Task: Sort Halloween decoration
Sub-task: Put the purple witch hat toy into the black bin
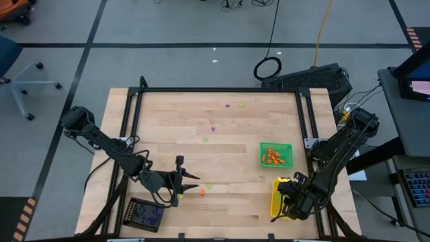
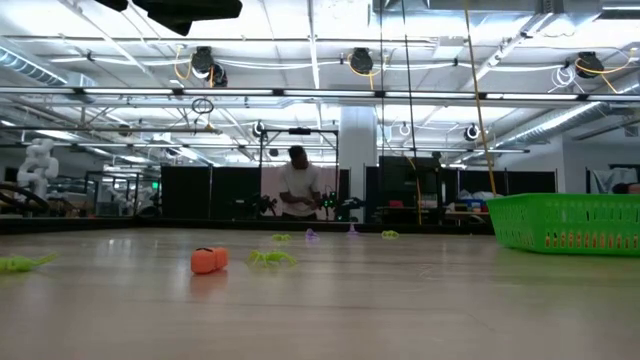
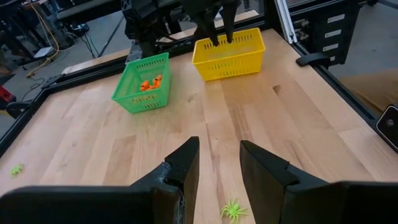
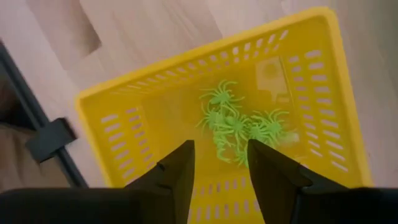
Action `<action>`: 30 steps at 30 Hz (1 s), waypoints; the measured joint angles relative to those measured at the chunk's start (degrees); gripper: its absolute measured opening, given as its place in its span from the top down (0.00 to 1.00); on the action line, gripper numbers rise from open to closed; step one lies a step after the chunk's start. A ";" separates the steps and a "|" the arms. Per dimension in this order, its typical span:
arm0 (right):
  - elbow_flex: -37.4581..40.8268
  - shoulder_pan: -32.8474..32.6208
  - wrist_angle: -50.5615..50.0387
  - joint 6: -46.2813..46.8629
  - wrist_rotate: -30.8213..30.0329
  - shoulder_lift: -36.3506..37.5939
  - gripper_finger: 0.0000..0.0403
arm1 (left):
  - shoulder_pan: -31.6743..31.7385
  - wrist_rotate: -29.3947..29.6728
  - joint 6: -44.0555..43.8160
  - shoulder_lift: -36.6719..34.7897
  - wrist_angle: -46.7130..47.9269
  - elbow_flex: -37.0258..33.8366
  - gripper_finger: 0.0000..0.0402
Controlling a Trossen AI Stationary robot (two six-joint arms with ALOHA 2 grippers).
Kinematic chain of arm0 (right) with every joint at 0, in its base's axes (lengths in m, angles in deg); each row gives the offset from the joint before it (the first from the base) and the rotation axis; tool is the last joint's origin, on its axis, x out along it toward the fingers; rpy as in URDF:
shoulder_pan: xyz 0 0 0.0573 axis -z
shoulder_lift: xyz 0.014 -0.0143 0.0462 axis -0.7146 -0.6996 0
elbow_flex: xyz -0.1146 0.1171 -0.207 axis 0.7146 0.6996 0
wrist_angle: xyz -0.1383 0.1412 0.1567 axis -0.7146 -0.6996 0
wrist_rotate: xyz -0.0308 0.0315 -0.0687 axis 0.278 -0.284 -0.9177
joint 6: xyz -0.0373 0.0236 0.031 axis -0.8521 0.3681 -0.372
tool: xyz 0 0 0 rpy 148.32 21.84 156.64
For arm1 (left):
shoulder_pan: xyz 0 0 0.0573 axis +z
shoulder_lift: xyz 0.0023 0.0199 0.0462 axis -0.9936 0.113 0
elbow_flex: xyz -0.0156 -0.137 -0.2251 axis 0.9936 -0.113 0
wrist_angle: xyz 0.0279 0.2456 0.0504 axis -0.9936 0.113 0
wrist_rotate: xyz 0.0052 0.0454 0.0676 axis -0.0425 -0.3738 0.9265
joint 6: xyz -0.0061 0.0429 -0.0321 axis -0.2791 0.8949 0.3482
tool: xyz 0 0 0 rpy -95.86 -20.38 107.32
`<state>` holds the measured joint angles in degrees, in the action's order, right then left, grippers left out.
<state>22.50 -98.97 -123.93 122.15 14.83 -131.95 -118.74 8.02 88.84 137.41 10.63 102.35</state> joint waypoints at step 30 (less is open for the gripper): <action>-7.39 0.42 6.73 -29.31 -47.72 1.15 0.66 | 0.02 1.58 0.15 0.01 0.00 -0.01 0.71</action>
<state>15.11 -98.56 -117.21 92.85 -32.89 -130.80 -118.71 9.60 88.99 137.41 10.63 102.35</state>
